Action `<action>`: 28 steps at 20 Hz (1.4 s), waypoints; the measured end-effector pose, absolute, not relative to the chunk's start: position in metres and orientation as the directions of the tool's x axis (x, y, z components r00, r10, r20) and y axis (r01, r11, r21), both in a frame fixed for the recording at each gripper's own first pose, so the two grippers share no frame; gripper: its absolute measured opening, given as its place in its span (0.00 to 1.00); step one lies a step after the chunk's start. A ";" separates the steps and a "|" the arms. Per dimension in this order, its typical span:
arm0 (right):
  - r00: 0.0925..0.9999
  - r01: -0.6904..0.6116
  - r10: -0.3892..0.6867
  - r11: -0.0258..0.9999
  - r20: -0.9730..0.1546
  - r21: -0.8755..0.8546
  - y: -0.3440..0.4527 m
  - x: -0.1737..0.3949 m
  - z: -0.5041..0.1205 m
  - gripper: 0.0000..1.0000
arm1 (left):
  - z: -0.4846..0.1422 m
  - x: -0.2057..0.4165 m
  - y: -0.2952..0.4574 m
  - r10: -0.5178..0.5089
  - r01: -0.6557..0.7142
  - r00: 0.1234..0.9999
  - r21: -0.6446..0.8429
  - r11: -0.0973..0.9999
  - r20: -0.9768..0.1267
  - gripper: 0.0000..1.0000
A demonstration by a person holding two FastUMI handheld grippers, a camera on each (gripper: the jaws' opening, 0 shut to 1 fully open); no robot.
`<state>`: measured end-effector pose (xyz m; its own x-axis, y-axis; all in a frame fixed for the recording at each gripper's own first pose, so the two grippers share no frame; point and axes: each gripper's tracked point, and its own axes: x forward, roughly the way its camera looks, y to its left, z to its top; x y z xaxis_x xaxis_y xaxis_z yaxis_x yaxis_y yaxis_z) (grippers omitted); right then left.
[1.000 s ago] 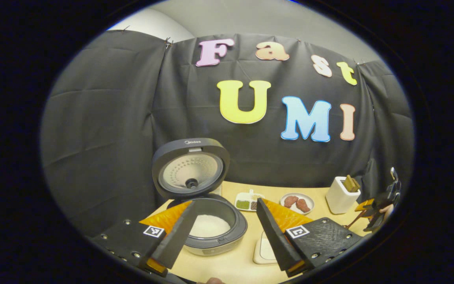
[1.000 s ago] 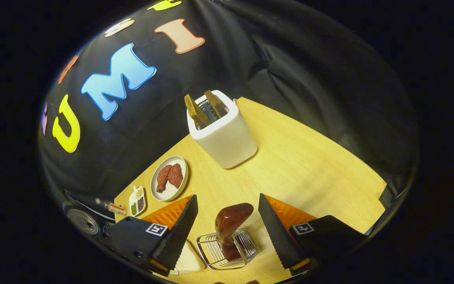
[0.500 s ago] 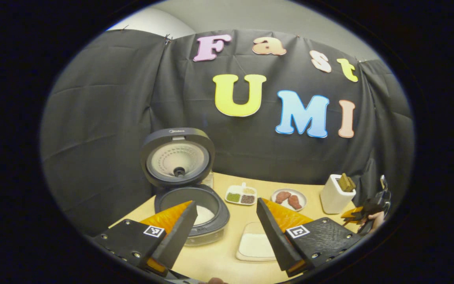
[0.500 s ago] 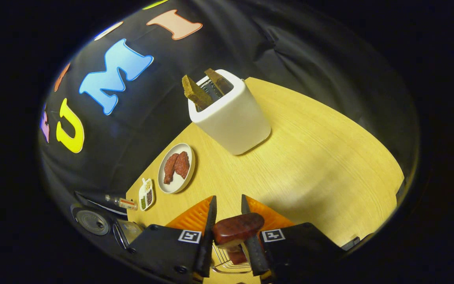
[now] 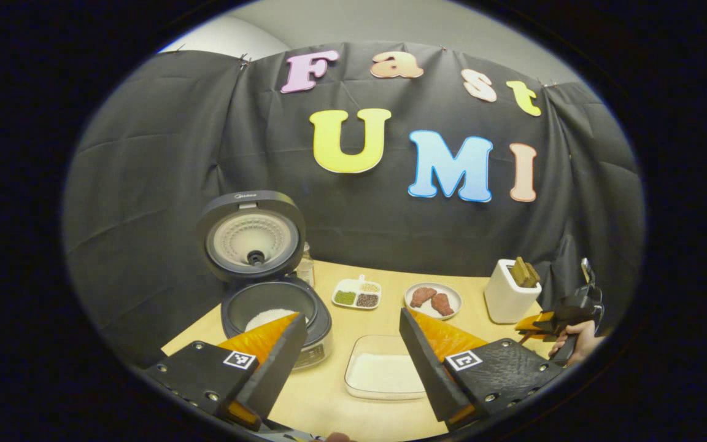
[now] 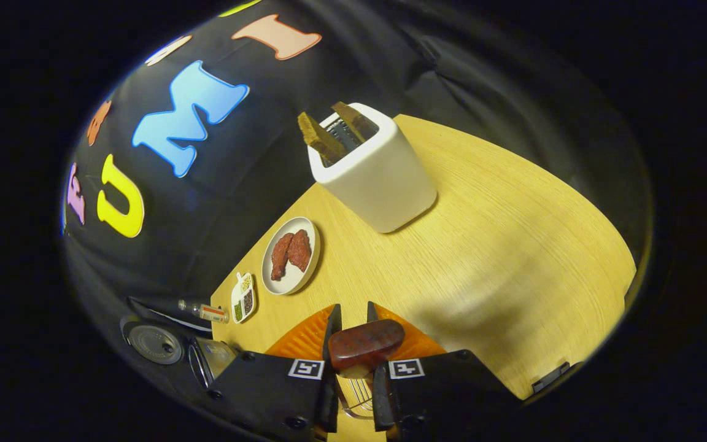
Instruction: Close the left gripper, press the button to open the rice cooker; take a wooden spoon from the chopstick holder with the right hand, scoop a spoonful of rice and pour it into the rice cooker, then put the wooden spoon back into the chopstick holder.
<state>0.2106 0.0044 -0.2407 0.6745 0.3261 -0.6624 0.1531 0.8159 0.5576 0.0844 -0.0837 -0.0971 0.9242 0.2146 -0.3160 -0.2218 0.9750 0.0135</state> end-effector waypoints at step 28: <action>0.833 -0.137 0.338 0.893 -0.438 0.430 0.183 0.163 -0.082 0.24 | -0.096 0.062 0.112 0.144 -0.132 0.966 0.070 0.989 -0.215 0.94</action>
